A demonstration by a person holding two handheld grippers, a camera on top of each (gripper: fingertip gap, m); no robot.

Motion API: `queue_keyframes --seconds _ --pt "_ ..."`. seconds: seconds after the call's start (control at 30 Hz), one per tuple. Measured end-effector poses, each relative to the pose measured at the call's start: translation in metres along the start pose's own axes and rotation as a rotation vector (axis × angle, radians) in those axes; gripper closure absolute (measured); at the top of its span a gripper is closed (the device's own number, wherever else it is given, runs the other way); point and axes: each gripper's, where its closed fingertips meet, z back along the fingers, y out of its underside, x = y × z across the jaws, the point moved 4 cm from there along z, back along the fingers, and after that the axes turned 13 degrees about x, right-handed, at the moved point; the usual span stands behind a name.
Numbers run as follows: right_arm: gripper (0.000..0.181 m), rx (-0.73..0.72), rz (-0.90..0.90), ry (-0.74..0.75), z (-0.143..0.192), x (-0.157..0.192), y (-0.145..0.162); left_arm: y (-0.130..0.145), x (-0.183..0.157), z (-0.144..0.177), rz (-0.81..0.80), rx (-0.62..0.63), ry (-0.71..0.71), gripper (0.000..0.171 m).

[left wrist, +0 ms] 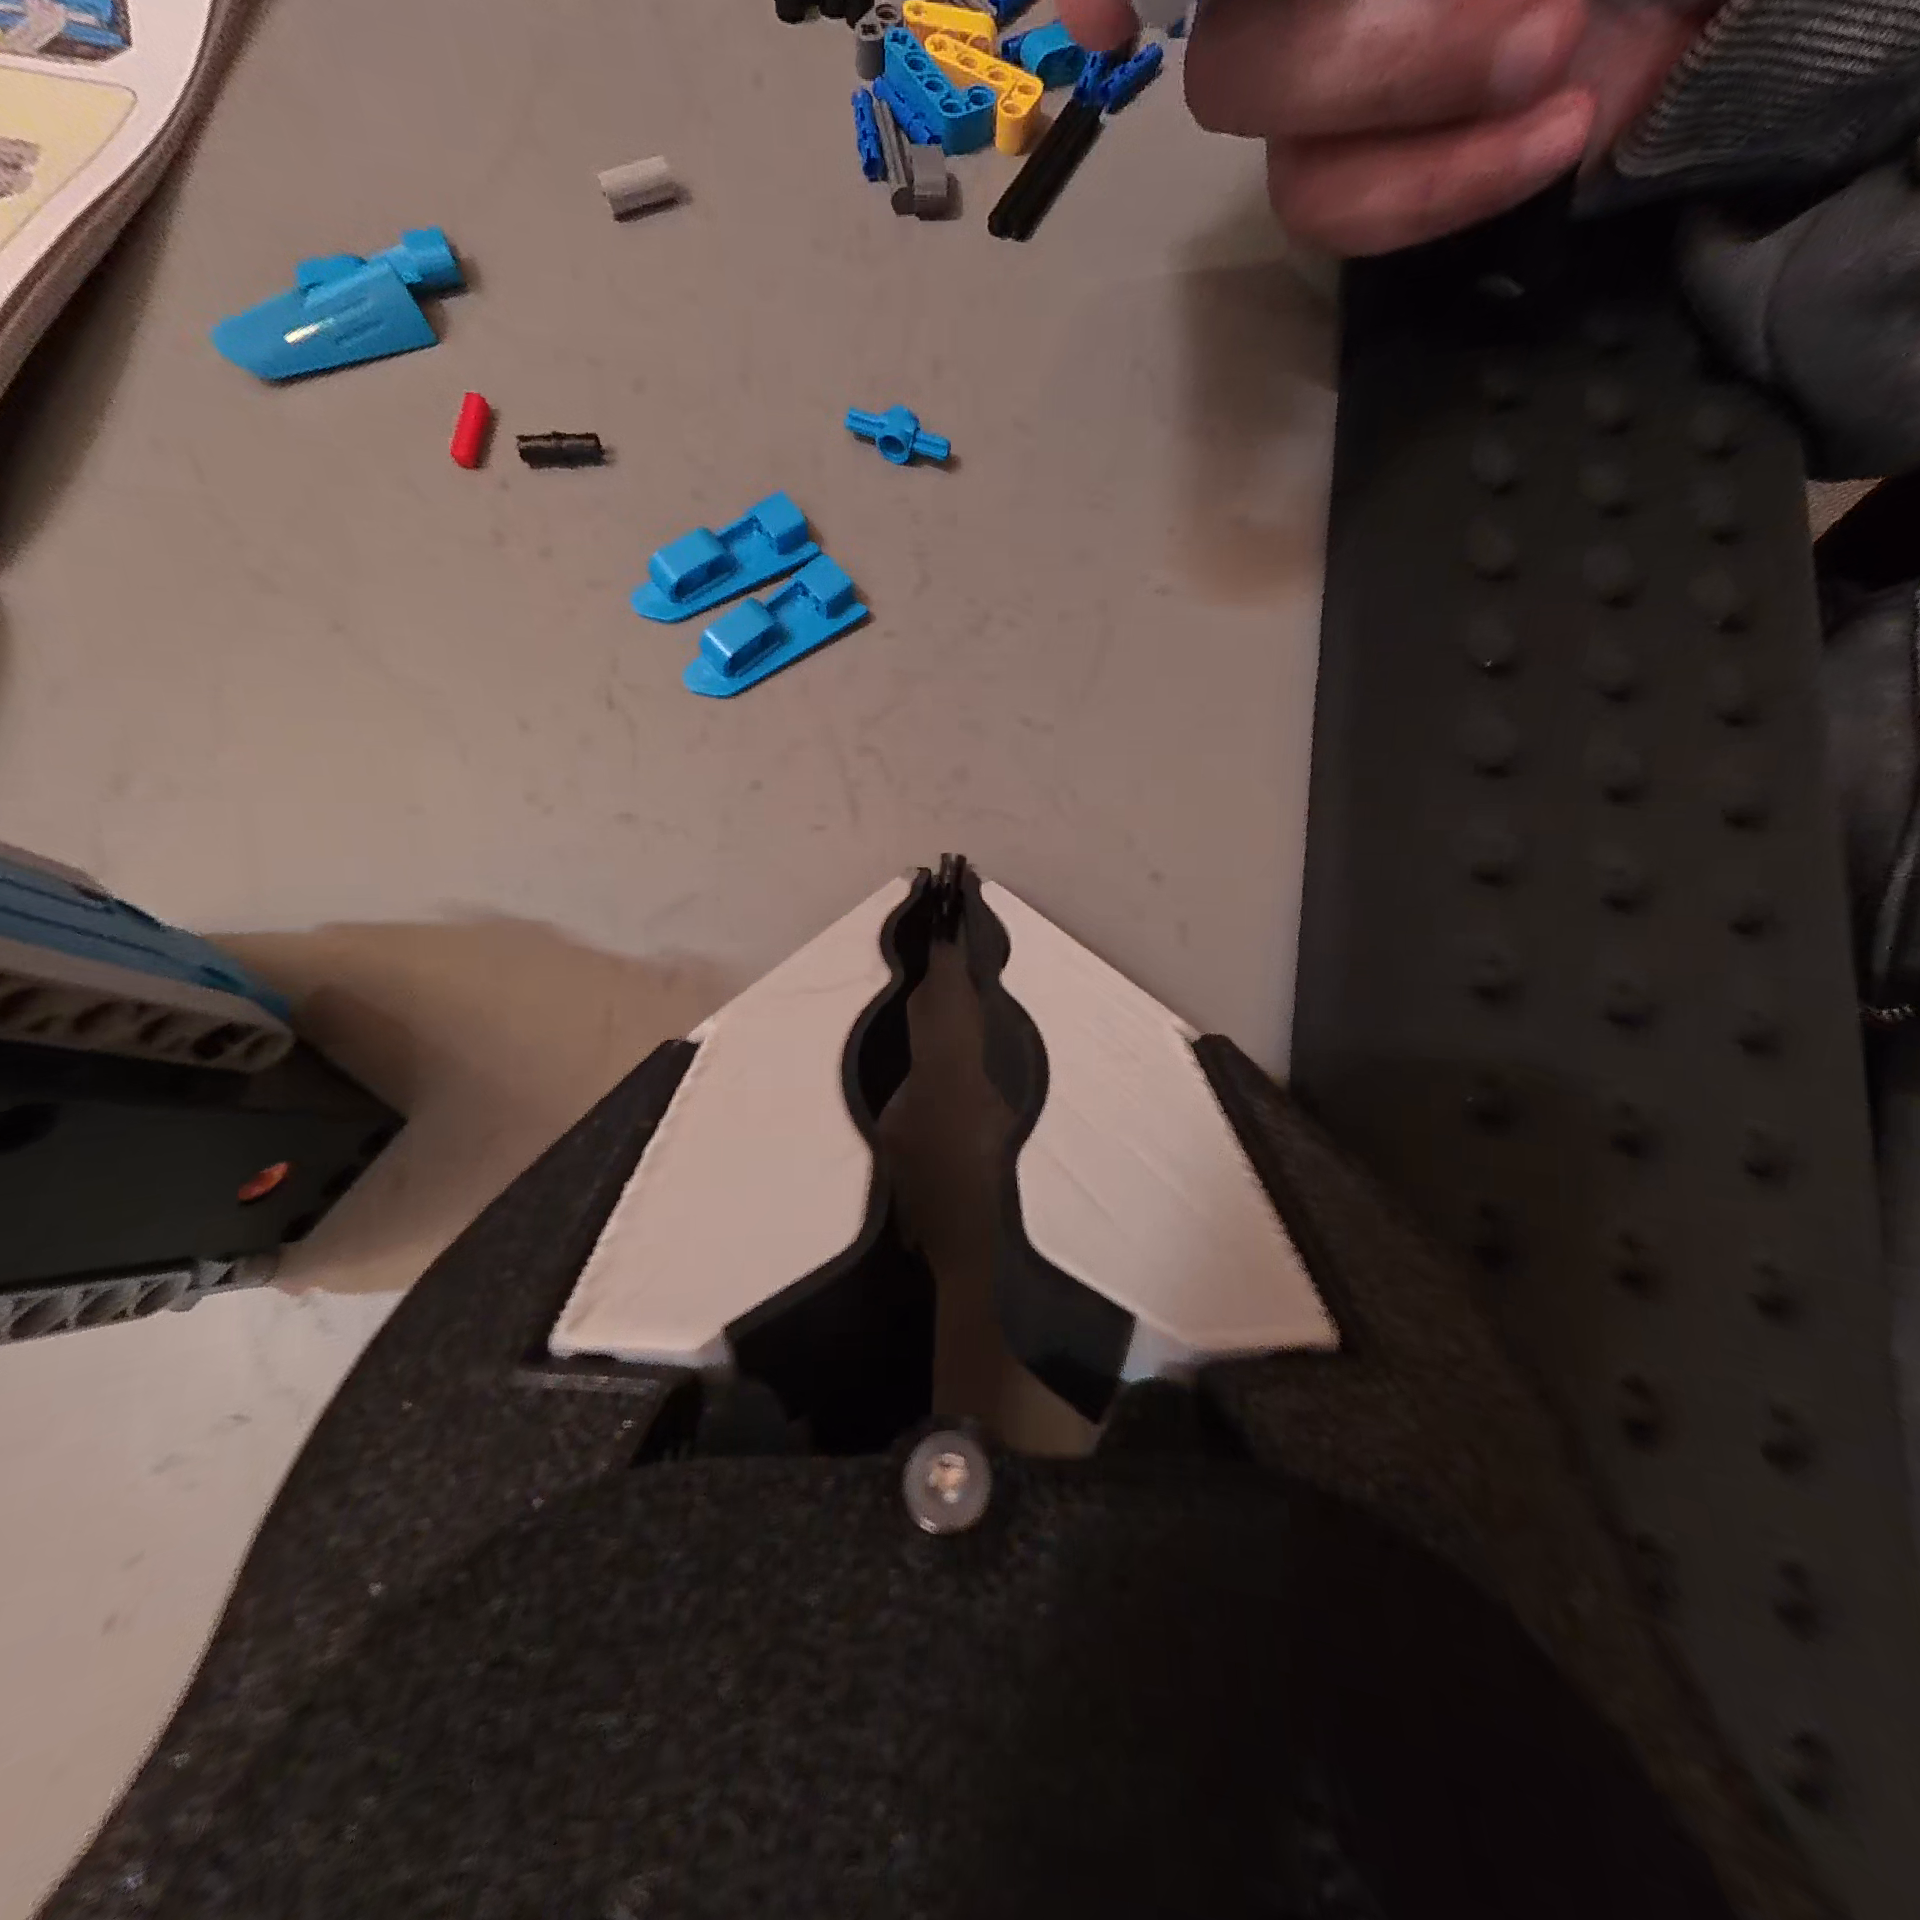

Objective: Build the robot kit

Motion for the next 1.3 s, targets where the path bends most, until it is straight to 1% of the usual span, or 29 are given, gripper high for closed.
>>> queue_keyframes --seconds 0.13,0.3,0.43,0.47,0.5,0.53,0.6,0.67,0.73,0.8,0.87,0.97,1.07,1.13,1.3 --pt "0.174 0.016 0.012 -0.006 -0.002 0.002 0.001 0.001 0.001 0.001 0.042 -0.002 0.04 0.166" --pt "0.174 0.035 0.025 -0.008 -0.005 0.004 0.003 0.004 0.001 0.002 0.041 0.001 0.043 0.166" --pt "0.174 0.109 0.051 0.011 -0.014 0.005 0.011 0.001 0.001 0.003 -0.029 -0.01 -0.036 0.168" --pt "0.174 0.126 0.048 0.012 -0.016 0.004 0.013 -0.004 0.0 0.008 -0.049 -0.065 -0.047 0.167" --pt "0.174 0.143 0.028 0.004 -0.019 0.003 0.014 -0.013 0.0 0.018 -0.045 -0.154 -0.052 0.167" --pt "0.174 0.162 -0.01 -0.02 -0.022 0.001 0.017 -0.022 0.001 0.028 -0.021 -0.247 -0.04 0.167" --pt "0.174 0.184 -0.081 -0.067 -0.028 0.0 0.019 -0.036 -0.001 0.044 0.024 -0.39 0.012 0.167" --pt "0.174 0.167 -0.102 -0.115 -0.031 0.004 0.017 -0.042 -0.003 0.055 0.059 -0.473 0.085 0.167" --pt "0.175 0.132 -0.102 -0.15 -0.034 0.011 0.013 -0.045 -0.003 0.061 0.108 -0.522 0.152 0.167" --pt "0.174 0.141 -0.097 -0.159 -0.038 0.014 0.014 -0.047 -0.002 0.067 0.135 -0.561 0.187 0.167" --pt "0.174 0.127 -0.092 -0.171 -0.041 0.017 0.012 -0.047 -0.002 0.069 0.155 -0.574 0.214 0.167" --pt "0.174 0.111 -0.095 -0.169 -0.041 0.017 0.011 -0.048 -0.001 0.07 0.162 -0.577 0.218 0.167" --pt "0.174 0.06 -0.09 -0.181 -0.038 0.02 0.005 -0.047 0.001 0.068 0.175 -0.573 0.22 0.167" --pt "0.174 0.094 -0.088 -0.188 -0.042 0.021 0.009 -0.048 0.002 0.07 0.195 -0.585 0.241 0.167" --pt "0.174 0.089 -0.094 -0.19 -0.043 0.02 0.008 -0.048 0.004 0.071 0.233 -0.601 0.276 0.168"
